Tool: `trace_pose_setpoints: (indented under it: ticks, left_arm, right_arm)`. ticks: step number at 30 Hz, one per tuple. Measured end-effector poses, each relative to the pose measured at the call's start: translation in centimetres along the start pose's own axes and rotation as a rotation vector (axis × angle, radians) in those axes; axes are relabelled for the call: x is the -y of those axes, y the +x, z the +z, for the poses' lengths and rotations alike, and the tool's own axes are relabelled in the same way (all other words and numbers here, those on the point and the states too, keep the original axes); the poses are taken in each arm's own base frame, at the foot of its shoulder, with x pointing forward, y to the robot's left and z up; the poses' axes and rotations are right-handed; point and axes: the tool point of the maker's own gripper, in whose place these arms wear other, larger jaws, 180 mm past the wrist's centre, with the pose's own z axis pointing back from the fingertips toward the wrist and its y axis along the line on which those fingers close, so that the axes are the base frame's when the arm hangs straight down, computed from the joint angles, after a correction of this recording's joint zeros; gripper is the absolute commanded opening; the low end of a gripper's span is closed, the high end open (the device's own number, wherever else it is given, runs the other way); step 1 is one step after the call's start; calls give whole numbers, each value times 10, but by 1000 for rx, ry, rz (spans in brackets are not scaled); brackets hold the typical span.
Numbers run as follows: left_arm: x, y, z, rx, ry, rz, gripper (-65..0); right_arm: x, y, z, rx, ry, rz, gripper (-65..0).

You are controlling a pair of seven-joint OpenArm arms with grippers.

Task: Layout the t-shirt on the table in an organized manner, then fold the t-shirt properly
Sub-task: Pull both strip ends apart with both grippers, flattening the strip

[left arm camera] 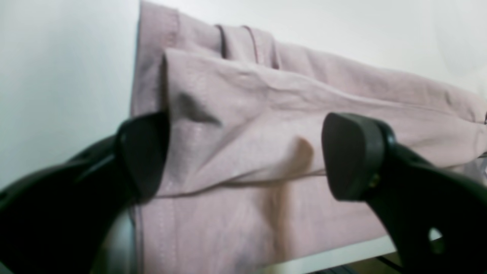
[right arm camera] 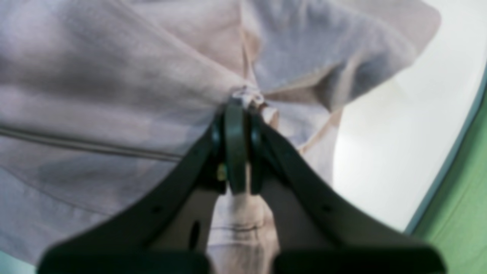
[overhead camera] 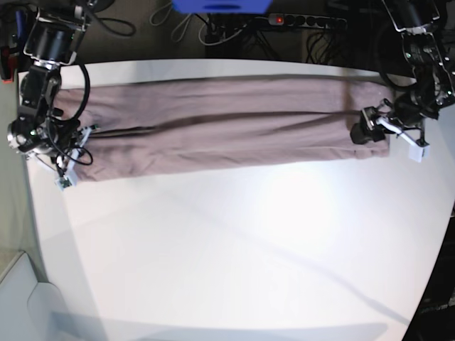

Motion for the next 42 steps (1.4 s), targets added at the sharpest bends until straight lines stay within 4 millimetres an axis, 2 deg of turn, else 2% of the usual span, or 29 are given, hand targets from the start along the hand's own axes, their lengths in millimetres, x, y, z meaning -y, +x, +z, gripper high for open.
trace_pose_setpoints:
  ticks: [11, 19, 26, 32, 42]
  left_arm:
    - [1, -5, 6, -51, 27, -37, -13]
    - [-31, -5, 27, -71, 124, 23, -13]
    - [-20, 9, 29, -36, 111, -5, -14]
    - [-20, 3, 25, -51, 116, -1, -14]
    - [-3, -8, 13, -89, 77, -27, -14]
  right_arm:
    - [0, 0, 0, 0, 0, 0, -639]
    - [0, 0, 0, 0, -1, 0, -639]
    - [-1, 0, -1, 4, 2, -2, -639]
    - [0, 0, -1, 3, -1, 0, -639]
    - [0, 0, -1, 2, -1, 0, -639]
